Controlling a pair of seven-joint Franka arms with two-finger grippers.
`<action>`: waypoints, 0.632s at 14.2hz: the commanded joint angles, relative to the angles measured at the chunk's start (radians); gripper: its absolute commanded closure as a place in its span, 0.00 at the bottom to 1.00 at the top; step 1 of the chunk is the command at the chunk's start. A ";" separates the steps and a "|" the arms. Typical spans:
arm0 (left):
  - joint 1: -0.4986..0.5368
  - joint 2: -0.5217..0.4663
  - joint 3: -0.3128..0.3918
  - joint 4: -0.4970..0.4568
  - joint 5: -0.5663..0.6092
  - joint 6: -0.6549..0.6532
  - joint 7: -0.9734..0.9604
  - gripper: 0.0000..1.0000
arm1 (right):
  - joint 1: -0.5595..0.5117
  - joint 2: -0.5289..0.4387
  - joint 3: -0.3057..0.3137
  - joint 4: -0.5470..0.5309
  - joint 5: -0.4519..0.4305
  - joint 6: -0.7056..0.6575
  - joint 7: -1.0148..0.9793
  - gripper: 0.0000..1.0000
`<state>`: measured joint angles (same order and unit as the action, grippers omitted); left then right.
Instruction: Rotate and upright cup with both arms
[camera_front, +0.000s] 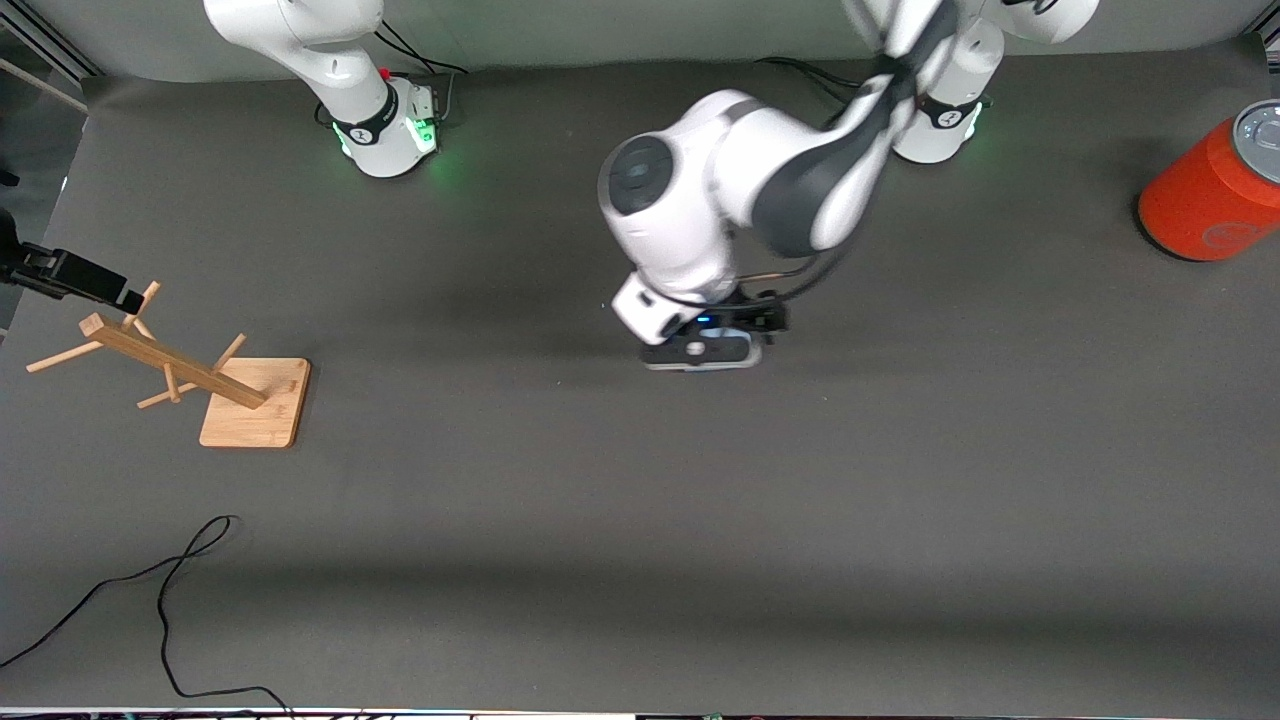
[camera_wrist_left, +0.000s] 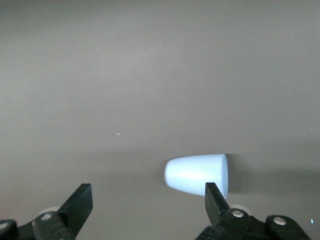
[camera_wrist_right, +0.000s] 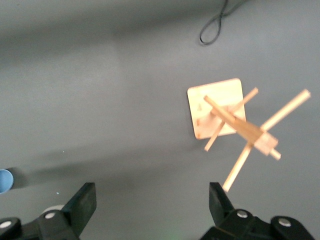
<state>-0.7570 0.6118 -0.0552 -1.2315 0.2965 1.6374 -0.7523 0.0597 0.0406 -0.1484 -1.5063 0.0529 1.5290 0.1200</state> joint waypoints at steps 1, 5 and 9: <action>-0.083 0.149 0.025 0.109 0.090 -0.041 -0.076 0.00 | -0.004 -0.015 0.017 -0.035 -0.018 0.040 -0.083 0.00; -0.140 0.310 0.026 0.184 0.176 -0.044 -0.082 0.00 | 0.002 -0.013 0.015 -0.034 -0.042 0.071 -0.158 0.00; -0.147 0.344 0.020 0.161 0.240 -0.047 0.019 0.03 | 0.003 -0.016 0.013 -0.035 -0.044 0.068 -0.161 0.00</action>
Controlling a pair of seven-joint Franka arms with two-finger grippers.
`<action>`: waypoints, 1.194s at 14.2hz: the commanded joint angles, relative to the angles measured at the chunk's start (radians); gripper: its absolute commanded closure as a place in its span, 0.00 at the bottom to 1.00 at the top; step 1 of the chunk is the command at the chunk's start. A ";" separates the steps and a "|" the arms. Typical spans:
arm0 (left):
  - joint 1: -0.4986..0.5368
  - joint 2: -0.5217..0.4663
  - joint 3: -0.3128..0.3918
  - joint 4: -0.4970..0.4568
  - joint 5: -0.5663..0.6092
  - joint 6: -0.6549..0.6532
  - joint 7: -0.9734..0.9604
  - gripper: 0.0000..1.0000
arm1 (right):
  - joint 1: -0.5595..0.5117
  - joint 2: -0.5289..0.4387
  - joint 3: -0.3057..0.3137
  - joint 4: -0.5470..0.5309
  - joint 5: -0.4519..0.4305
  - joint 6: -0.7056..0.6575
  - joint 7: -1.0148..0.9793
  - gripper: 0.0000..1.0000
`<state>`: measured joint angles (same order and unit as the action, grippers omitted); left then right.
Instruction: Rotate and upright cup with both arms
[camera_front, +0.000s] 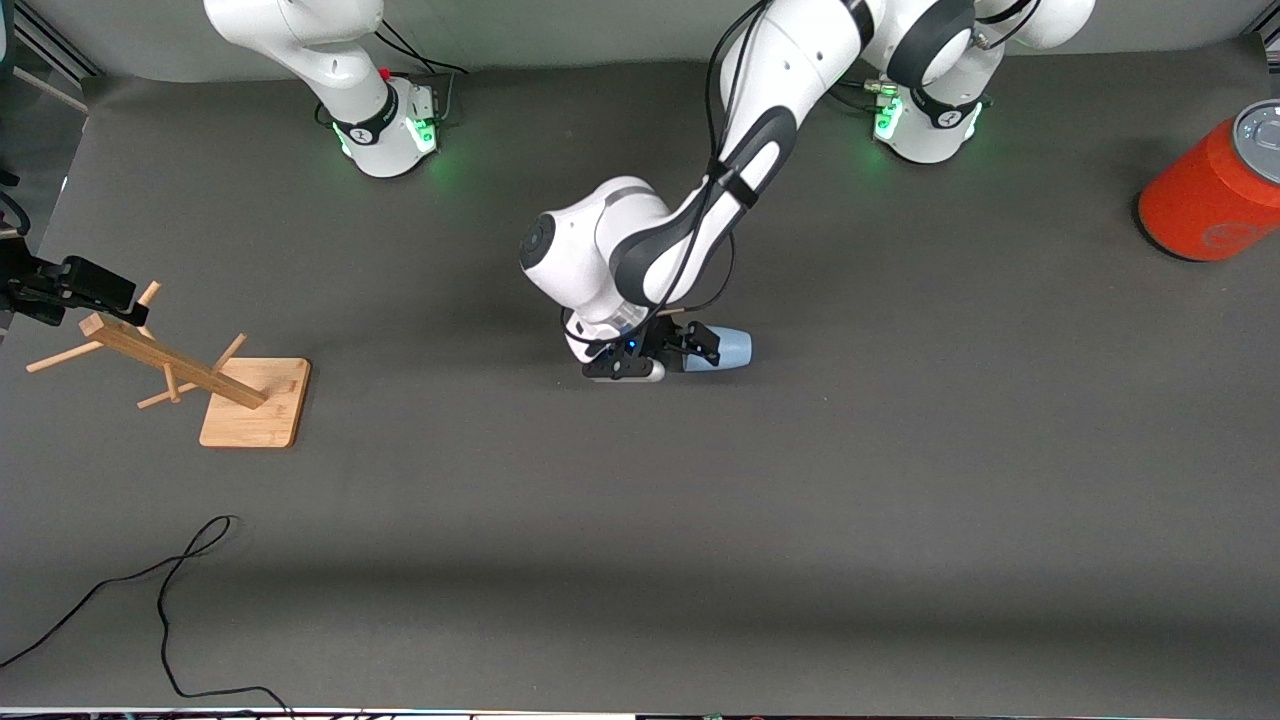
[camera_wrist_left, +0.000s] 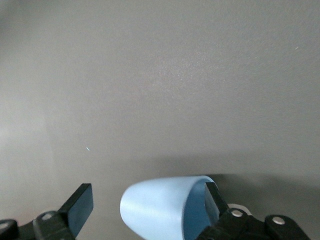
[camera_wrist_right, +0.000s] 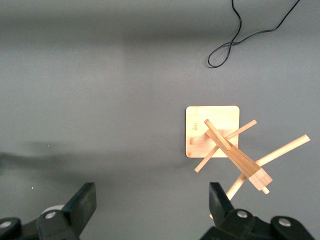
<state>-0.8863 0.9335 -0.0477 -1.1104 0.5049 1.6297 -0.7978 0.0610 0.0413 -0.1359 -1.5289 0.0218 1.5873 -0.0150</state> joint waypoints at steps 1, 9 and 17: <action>-0.020 0.028 0.012 0.032 0.037 -0.050 0.071 0.03 | 0.002 -0.017 0.001 -0.014 -0.011 0.007 -0.026 0.00; -0.031 0.042 0.012 -0.006 0.035 -0.054 0.127 0.06 | 0.002 -0.014 0.001 -0.028 -0.009 0.002 -0.074 0.00; -0.025 0.041 0.019 -0.006 0.037 -0.057 0.221 1.00 | 0.002 -0.014 -0.001 -0.034 0.003 -0.006 -0.059 0.00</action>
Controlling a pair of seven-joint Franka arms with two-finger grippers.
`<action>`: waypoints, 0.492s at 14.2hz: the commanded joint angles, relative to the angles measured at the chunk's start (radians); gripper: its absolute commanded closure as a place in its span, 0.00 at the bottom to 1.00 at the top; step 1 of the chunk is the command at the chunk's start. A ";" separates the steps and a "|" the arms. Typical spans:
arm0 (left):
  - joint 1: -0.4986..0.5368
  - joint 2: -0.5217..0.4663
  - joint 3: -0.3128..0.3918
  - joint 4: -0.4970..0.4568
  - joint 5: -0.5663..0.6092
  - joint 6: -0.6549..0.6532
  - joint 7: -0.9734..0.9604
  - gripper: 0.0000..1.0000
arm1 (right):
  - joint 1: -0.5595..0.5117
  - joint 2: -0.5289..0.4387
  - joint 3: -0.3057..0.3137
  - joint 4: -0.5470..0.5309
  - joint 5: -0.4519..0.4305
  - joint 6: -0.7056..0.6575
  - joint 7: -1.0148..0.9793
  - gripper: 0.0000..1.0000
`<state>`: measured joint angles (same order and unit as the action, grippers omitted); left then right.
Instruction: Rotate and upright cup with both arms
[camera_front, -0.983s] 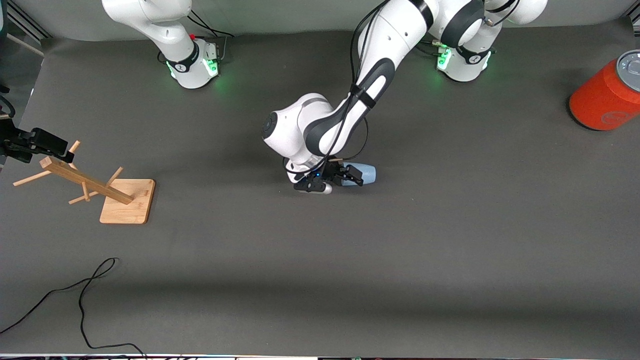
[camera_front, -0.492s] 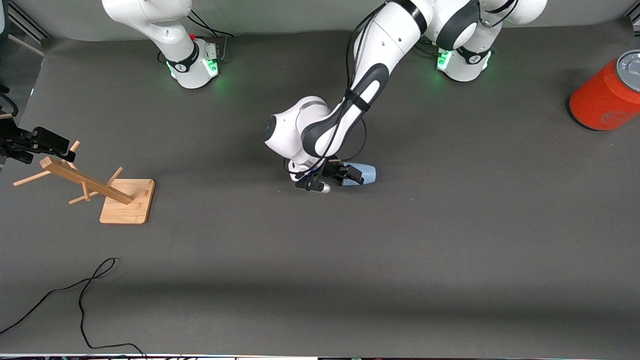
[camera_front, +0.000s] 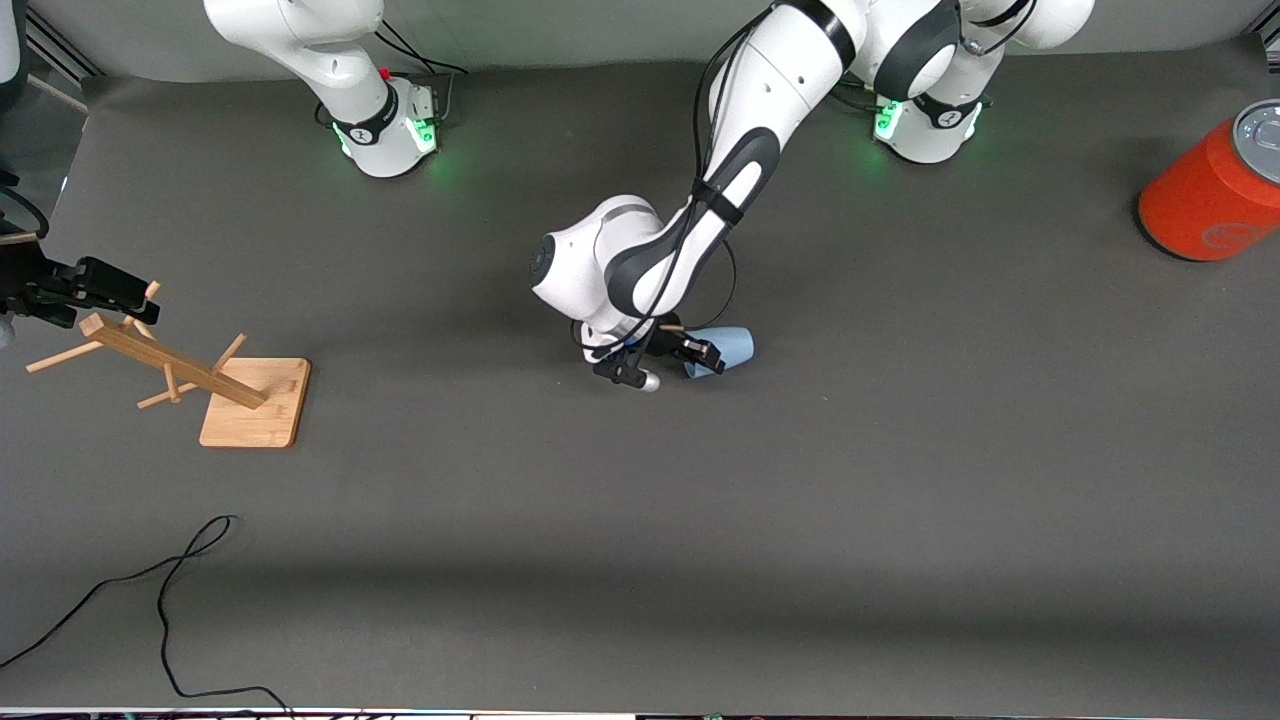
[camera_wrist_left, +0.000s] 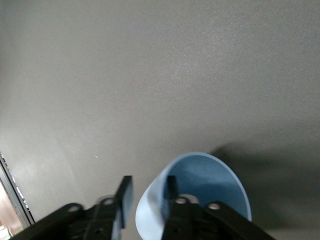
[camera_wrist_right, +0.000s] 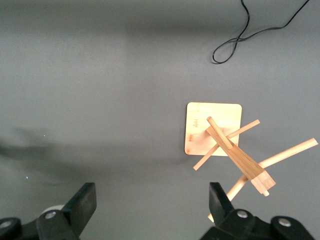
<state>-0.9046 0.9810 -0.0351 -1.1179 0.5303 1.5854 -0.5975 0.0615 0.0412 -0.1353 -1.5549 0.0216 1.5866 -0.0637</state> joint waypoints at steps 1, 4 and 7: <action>-0.007 -0.008 0.006 0.001 0.010 -0.013 0.019 1.00 | 0.000 -0.014 -0.001 -0.008 0.003 -0.005 -0.008 0.00; -0.005 -0.027 0.006 0.015 0.000 -0.016 0.012 1.00 | 0.001 -0.009 -0.001 -0.007 0.001 -0.005 -0.010 0.00; 0.050 -0.068 0.001 0.148 -0.041 -0.135 0.016 1.00 | 0.001 -0.009 -0.001 -0.005 0.001 -0.005 -0.010 0.00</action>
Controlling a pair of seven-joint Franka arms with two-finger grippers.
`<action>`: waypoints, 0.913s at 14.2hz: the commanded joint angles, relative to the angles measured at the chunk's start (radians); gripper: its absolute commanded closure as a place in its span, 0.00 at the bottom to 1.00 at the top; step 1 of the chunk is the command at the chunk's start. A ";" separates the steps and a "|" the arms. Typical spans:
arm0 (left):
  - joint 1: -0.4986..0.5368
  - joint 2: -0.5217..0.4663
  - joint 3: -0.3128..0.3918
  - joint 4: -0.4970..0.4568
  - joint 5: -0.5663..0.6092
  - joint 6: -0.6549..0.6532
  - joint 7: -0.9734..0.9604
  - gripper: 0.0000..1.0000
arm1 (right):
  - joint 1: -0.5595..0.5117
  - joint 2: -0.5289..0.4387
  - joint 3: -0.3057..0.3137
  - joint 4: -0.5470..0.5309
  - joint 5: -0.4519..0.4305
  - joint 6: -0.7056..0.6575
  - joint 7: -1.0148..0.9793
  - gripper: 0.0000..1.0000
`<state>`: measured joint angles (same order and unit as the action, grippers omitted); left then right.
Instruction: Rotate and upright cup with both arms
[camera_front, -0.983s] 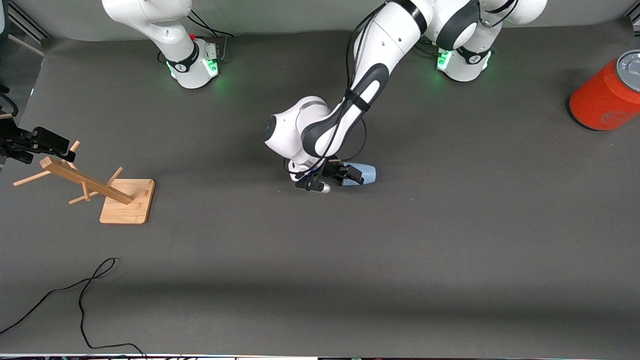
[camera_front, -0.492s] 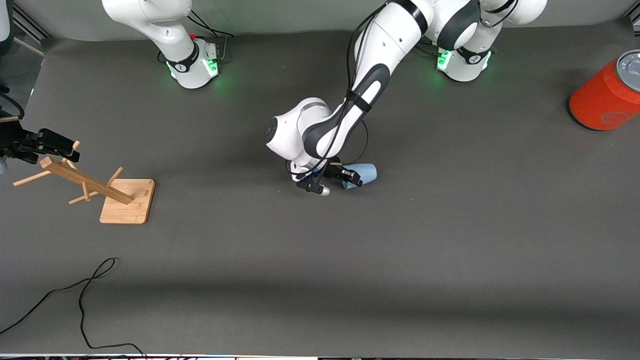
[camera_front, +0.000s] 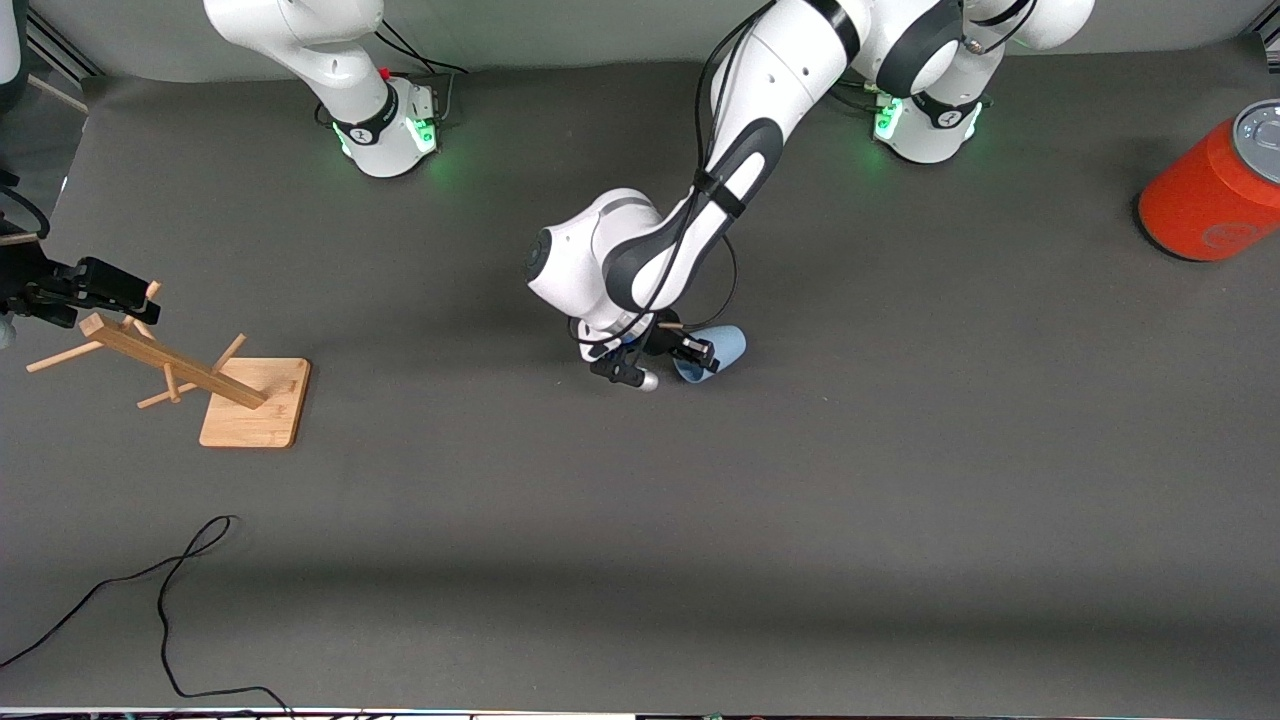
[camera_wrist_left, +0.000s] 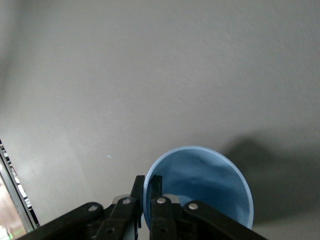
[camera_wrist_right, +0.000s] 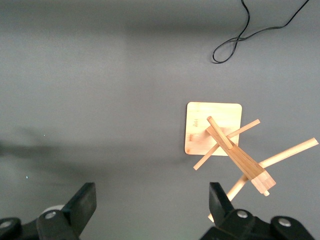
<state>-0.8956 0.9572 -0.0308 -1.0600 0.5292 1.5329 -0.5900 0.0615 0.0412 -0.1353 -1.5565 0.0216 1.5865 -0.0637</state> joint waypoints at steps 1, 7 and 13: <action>0.062 -0.067 -0.004 0.132 -0.063 -0.101 0.004 1.00 | 0.001 -0.009 -0.001 -0.004 0.001 -0.005 -0.010 0.00; 0.303 -0.415 -0.001 0.015 -0.346 0.040 -0.059 1.00 | 0.003 -0.009 0.003 -0.005 0.001 -0.005 -0.008 0.00; 0.369 -0.718 0.002 -0.665 -0.379 0.646 -0.131 1.00 | 0.003 -0.009 0.003 -0.005 0.001 -0.007 -0.008 0.00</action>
<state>-0.5233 0.3598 -0.0233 -1.4263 0.1583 1.9773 -0.6462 0.0631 0.0413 -0.1333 -1.5573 0.0217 1.5861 -0.0637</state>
